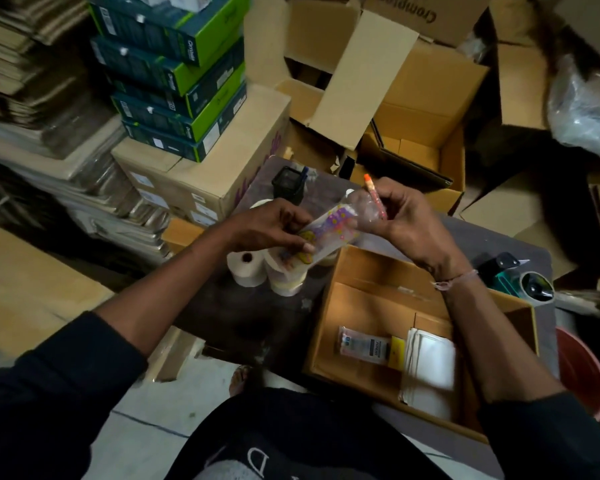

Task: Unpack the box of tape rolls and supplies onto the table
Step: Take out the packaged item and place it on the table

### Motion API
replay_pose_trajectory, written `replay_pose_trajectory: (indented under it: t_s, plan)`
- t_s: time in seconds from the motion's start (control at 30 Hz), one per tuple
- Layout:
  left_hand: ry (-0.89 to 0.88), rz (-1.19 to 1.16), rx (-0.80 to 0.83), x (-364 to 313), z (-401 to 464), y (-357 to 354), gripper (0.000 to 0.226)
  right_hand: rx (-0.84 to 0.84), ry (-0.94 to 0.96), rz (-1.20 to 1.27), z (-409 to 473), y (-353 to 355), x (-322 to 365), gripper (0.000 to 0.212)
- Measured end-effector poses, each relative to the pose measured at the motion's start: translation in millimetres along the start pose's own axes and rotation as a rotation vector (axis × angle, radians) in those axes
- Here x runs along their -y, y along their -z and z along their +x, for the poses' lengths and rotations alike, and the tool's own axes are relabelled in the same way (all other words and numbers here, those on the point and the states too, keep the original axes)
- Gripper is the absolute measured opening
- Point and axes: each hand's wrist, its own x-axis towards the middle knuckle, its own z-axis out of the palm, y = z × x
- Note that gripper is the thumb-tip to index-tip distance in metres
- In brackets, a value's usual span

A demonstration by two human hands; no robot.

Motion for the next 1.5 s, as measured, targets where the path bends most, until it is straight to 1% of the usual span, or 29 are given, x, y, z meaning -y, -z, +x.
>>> replay_pose_trajectory:
  t_s: [0.1, 0.17, 0.23, 0.37, 0.5, 0.57, 0.63, 0.7, 0.8, 0.9, 0.97, 1.03, 1.13, 1.17, 1.23, 1.33, 1.43, 1.5]
  plan:
    - [-0.003, -0.045, 0.049, 6, -2, 9, 0.032, 0.024, -0.012, 0.045, 11, -15, -4, 0.030]
    - [0.003, -0.066, 0.060, 9, -3, 14, 0.030, -0.004, -0.018, 0.077, 16, -25, -5, 0.030]
    - [0.026, -0.087, 0.066, 14, -4, 18, 0.028, -0.046, -0.012, 0.052, 22, -33, -9, 0.031]
    - [0.060, -0.147, 0.047, 27, -6, 27, 0.026, -0.082, -0.007, -0.024, 36, -41, -17, 0.024]
    - [0.128, -0.292, 0.021, 49, -9, 43, 0.023, -0.081, -0.062, 0.007, 52, -48, -23, 0.015]
    - [0.164, -0.349, 0.018, 59, -12, 50, 0.028, -0.088, -0.088, 0.014, 59, -53, -27, 0.013]
    - [0.177, -0.379, 0.026, 67, -15, 59, 0.025, -0.088, -0.104, 0.025, 67, -55, -35, 0.013]
    - [0.196, -0.385, 0.032, 75, -18, 68, 0.025, -0.097, -0.122, 0.051, 74, -56, -42, 0.016]
    - [0.205, -0.375, -0.023, 90, -21, 80, 0.028, -0.103, -0.190, 0.113, 85, -56, -49, 0.023]
    - [0.250, -0.318, -0.039, 107, -26, 95, 0.031, -0.116, -0.238, 0.084, 97, -51, -55, 0.023]
    - [0.300, -0.270, -0.059, 120, -31, 104, 0.030, -0.155, -0.251, 0.064, 109, -45, -61, 0.022]
    - [0.343, -0.222, -0.116, 135, -35, 110, 0.030, -0.251, -0.271, 0.032, 124, -40, -69, 0.020]
    - [0.390, -0.199, -0.195, 153, -38, 113, 0.036, -0.433, -0.298, -0.112, 153, -43, -77, 0.018]
    - [0.399, -0.210, -0.216, 157, -38, 113, 0.038, -0.469, -0.301, -0.176, 165, -46, -80, 0.016]
    - [0.394, -0.234, -0.248, 161, -36, 112, 0.036, -0.489, -0.259, -0.303, 190, -52, -89, 0.016]
    - [0.373, -0.268, -0.261, 163, -33, 111, 0.031, -0.457, -0.233, -0.546, 225, -69, -97, 0.022]
    - [0.364, -0.281, -0.248, 164, -33, 114, 0.039, -0.345, -0.179, -0.816, 239, -88, -101, 0.012]
    - [0.363, -0.305, -0.246, 167, -34, 116, 0.040, -0.282, -0.149, -0.894, 243, -97, -108, 0.008]
